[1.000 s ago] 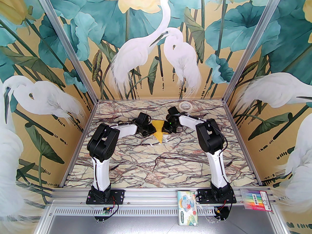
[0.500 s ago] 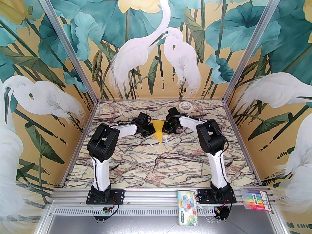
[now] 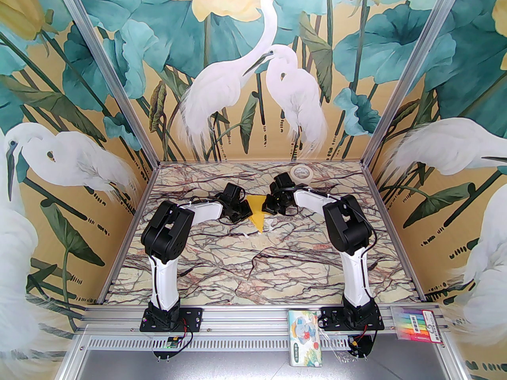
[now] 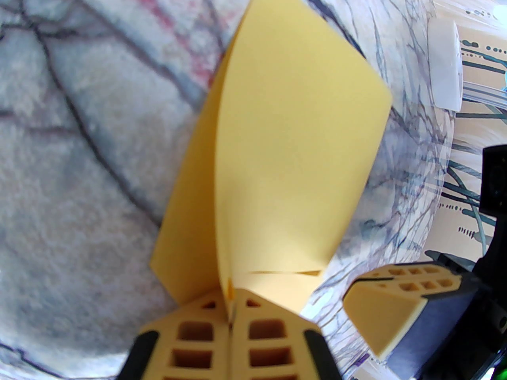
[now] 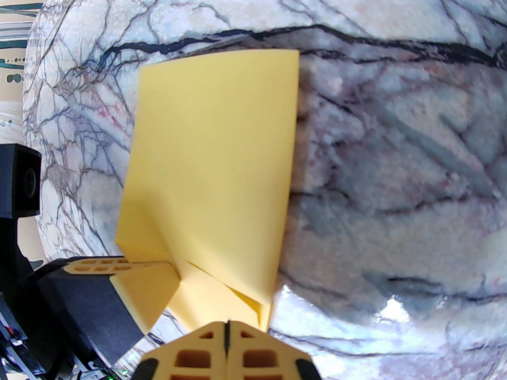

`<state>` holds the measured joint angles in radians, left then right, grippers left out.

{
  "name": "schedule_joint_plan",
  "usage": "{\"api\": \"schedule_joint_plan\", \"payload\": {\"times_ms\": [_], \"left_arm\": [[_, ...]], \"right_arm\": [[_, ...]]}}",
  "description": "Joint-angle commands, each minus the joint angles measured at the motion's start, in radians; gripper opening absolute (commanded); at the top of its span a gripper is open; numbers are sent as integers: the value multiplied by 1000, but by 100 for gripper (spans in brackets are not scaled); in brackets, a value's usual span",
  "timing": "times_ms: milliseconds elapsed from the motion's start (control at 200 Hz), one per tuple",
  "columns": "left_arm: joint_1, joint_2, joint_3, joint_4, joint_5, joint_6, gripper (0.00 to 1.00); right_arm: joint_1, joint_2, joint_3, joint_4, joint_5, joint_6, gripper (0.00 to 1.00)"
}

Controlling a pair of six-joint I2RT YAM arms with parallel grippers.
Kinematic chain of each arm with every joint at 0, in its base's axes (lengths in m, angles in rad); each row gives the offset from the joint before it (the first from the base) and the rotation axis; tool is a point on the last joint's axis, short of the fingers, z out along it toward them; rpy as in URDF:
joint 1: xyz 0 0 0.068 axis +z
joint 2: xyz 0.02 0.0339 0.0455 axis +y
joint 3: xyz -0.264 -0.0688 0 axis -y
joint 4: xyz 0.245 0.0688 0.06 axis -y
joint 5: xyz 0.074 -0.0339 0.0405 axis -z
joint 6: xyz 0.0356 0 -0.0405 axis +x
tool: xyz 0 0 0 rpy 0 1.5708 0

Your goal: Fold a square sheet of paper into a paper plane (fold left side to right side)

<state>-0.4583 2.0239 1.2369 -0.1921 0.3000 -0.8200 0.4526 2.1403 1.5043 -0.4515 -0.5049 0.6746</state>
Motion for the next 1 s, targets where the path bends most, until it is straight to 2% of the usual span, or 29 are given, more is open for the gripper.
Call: {"api": "schedule_joint_plan", "payload": {"times_ms": [0, 420, 565, 785, 995], "left_arm": [[-1, -24, -10, 0, -22, -6, 0], [-2, -16, -5, 1, -9, -2, 1], [0, -29, 2, -16, -19, 11, 9], [2, -77, 22, -56, -48, 55, 28], [3, -101, 35, -58, -57, 77, 29]], "right_arm": [[5, 27, 7, 5, -17, 11, 0], [5, 84, 8, -2, -1, 0, 0], [6, 87, 15, -35, 26, -11, 0], [5, 90, 17, -56, 43, -21, 0], [9, 94, 20, -59, 40, -21, 0]]}}
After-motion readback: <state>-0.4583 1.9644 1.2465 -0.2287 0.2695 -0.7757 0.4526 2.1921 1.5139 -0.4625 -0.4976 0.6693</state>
